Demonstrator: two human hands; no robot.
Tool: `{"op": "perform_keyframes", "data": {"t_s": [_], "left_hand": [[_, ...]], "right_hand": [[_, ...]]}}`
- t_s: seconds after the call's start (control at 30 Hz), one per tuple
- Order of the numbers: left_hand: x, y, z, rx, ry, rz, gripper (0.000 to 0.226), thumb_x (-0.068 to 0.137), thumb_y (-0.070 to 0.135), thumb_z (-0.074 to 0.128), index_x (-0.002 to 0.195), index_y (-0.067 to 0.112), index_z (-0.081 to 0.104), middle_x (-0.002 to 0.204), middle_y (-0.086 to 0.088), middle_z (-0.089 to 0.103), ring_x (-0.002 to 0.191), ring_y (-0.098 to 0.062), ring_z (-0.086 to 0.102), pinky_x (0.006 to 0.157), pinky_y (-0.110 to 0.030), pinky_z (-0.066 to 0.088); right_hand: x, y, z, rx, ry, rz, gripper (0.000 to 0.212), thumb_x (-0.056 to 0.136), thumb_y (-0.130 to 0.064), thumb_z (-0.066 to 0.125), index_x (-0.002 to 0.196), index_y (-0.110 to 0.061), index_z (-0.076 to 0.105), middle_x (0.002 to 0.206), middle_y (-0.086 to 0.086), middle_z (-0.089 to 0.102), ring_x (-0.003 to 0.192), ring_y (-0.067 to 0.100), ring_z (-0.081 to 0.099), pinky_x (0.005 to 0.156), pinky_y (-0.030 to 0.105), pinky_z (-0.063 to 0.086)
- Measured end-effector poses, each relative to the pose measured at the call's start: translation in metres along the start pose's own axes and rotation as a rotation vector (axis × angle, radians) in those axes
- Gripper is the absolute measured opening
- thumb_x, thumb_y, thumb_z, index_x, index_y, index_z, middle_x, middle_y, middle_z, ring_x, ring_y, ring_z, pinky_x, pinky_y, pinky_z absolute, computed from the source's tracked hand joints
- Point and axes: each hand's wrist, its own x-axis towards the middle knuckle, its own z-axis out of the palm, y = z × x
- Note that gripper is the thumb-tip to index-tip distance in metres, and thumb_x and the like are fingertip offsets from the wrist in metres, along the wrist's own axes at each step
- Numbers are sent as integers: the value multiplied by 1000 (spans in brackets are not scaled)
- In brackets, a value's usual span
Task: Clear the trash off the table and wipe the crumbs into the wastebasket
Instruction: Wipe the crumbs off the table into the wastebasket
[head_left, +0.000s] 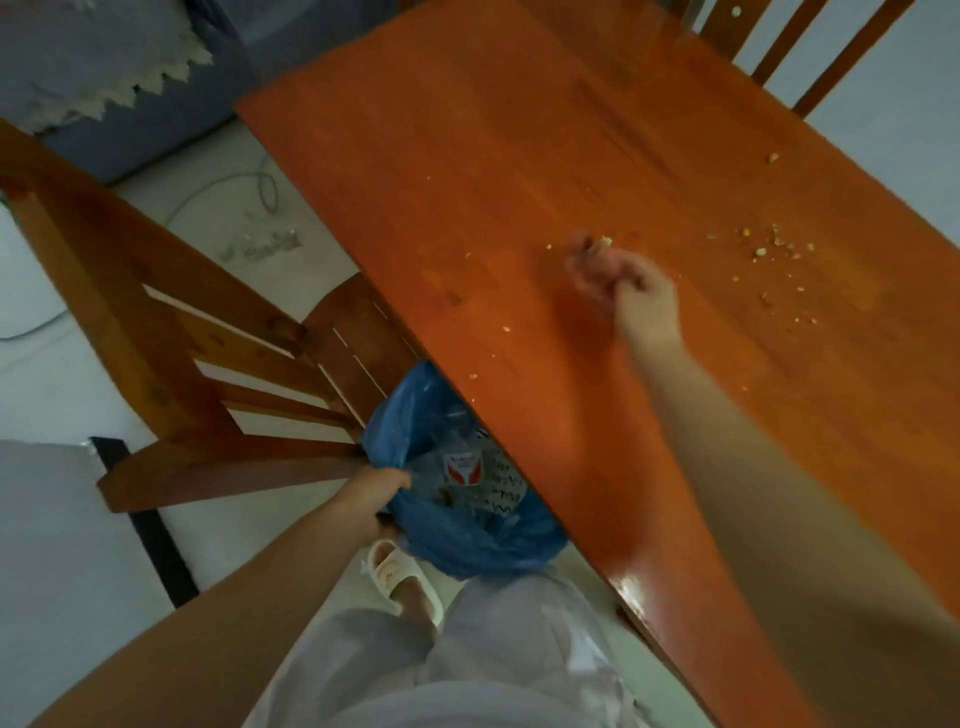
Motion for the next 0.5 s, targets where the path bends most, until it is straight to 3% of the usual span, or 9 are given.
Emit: {"op": "perform_keyframes", "data": {"t_s": [0.07,0.1,0.13,0.2,0.3,0.4,0.5], "left_hand": [[4,3,2,27,29,-18,42,88,3,52,128,-2,44,121,-24,55,111,-39,56,96,-53,48],[5,5,3,24,39,-28,44,88,2,52,130,-3,43,123,-24,55,110,-38,56,95,-52,49],[6,5,4,10,53,-47,45,87,2,52,131,-3,43,126,-25,54,111,-38,55,94,-50,49],[10,6,6,-11,76,-77,46,87,0,51,132,-4,41,131,-26,51,117,-39,52,96,-48,47],[12,6,7,-48,85,-99,46,88,0,50,132,-3,40,133,-25,50,122,-39,49,100,-49,45],[10,6,4,-63,69,-99,46,87,0,51,132,-2,40,131,-24,50,119,-38,50,95,-46,47],[10,6,-1,-71,36,-58,42,85,-2,52,126,0,42,109,-20,55,92,-32,55,81,-42,50]], "right_hand": [[64,-13,-10,-38,93,1,45,77,22,26,87,-9,58,92,15,62,69,3,68,61,17,54],[90,-15,-11,-167,119,-8,41,78,20,32,88,-10,59,96,16,62,74,7,68,58,16,53],[112,-15,-9,-304,123,-34,34,80,13,39,90,-11,61,103,17,63,82,14,68,60,19,54],[132,-14,8,-524,33,-27,29,83,-14,46,103,-20,66,116,12,62,103,25,62,80,31,55],[120,-10,44,-916,-168,-198,35,85,-43,43,115,-34,59,128,12,53,120,31,46,99,39,41],[86,9,67,-1008,-327,-354,39,81,-38,44,117,-31,57,123,12,54,117,33,44,95,39,35],[25,32,63,-973,-434,-459,30,86,-24,52,114,-29,59,116,7,56,110,28,47,90,37,35]]}}
